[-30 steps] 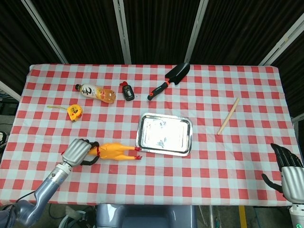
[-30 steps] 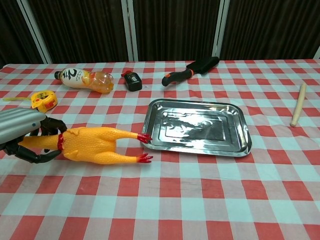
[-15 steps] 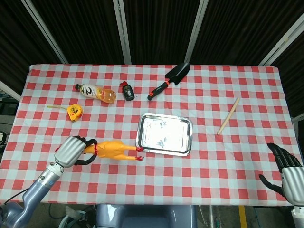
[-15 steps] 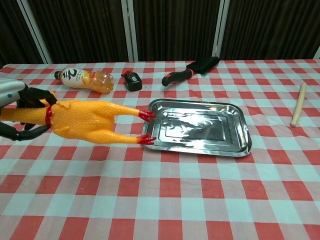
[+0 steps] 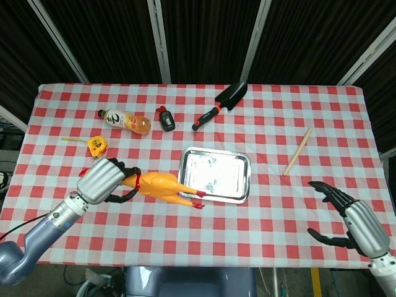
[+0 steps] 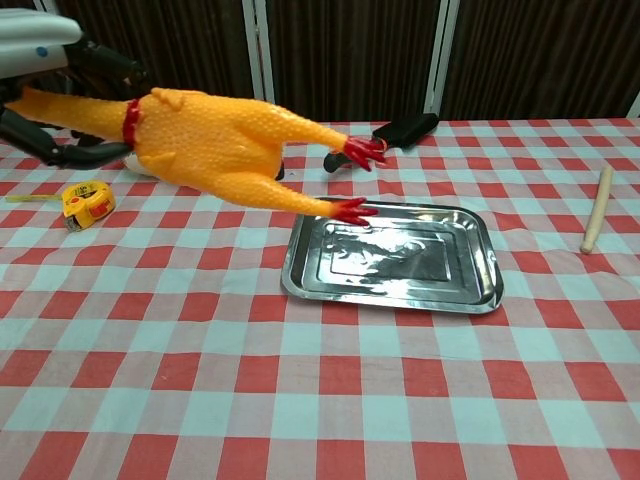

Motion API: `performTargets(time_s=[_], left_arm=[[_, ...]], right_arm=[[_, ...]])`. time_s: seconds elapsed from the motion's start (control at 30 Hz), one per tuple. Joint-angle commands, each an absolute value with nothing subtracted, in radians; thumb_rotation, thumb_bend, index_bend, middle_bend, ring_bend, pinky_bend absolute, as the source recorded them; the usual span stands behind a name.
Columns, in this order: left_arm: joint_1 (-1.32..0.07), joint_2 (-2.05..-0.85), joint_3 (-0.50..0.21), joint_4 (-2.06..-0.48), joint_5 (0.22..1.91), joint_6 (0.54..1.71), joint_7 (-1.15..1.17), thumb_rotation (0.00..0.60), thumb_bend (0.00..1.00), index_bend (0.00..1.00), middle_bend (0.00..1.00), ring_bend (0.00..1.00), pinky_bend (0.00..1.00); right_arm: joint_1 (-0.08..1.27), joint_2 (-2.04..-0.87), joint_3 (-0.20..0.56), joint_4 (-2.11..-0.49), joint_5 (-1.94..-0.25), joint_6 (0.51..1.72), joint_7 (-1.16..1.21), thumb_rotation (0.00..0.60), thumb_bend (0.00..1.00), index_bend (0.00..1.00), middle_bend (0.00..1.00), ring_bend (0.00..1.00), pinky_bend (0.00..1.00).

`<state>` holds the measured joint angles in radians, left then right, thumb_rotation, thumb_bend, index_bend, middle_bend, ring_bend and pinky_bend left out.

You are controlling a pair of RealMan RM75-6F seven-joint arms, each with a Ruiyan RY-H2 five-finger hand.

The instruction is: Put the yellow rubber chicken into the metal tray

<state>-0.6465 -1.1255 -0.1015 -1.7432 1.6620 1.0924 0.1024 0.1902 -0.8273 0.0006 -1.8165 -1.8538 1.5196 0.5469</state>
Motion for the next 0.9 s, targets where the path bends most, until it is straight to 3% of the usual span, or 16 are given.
performTargets(time_s=[0.03,0.4,0.9], left_arm=[[-0.704,-1.110,-0.138,-1.789,1.629,1.023,0.160,0.600,0.74,0.62,0.69,0.60,0.63],[-0.836,-1.139,-0.207,-1.867,1.514,0.865,0.393,0.600,0.74,0.62,0.69,0.60,0.64],[-0.971,-1.248,-0.266,-1.950,1.247,0.835,0.677,0.600,0.74,0.61,0.69,0.60,0.64]], right_arm=[[0.288,-0.786,0.004,-1.890,-1.859,1.389,0.613,0.600,0.23,0.14,0.20,0.25,0.39],[0.497,-0.765,0.027,-1.975,-1.741,1.043,0.739,0.600,0.23,0.14,0.20,0.25,0.39],[0.559,-0.814,0.067,-2.041,-1.581,0.945,0.598,0.600,0.23,0.16,0.21,0.25,0.39]])
